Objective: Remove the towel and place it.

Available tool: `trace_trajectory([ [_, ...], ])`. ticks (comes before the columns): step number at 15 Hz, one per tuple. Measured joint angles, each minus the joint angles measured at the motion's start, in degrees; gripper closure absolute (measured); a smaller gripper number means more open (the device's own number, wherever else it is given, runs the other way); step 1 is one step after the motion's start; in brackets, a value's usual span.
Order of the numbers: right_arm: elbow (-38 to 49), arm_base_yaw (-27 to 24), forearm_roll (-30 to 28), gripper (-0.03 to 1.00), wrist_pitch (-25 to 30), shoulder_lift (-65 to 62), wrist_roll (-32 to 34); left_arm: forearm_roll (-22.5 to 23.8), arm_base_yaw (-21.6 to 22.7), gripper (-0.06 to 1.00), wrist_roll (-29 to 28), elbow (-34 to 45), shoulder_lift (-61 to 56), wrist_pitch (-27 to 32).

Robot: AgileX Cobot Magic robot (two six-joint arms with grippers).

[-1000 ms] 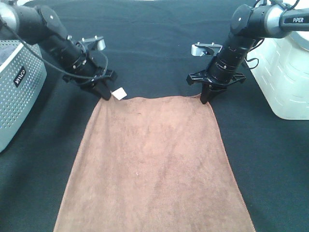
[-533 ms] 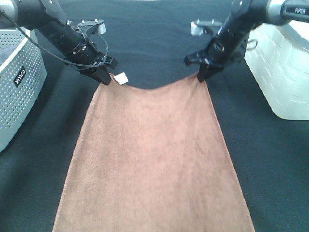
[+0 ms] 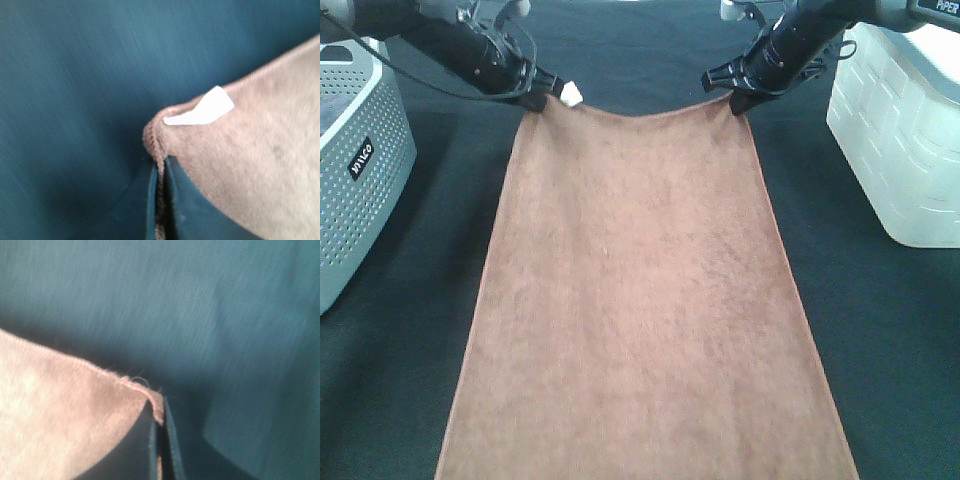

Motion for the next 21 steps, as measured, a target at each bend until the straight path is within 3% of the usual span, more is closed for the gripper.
trace_trajectory([
  [9, -0.2, 0.0, 0.0, 0.96, -17.5, 0.0, 0.0, 0.3, -0.1, 0.94, 7.2, -0.5, 0.0, -17.5],
  [21, -0.4, 0.0, -0.2, 0.96, -23.9, 2.7, 0.0, 0.5, -1.5, 0.94, 8.7, -0.8, 3.9, -26.9],
])
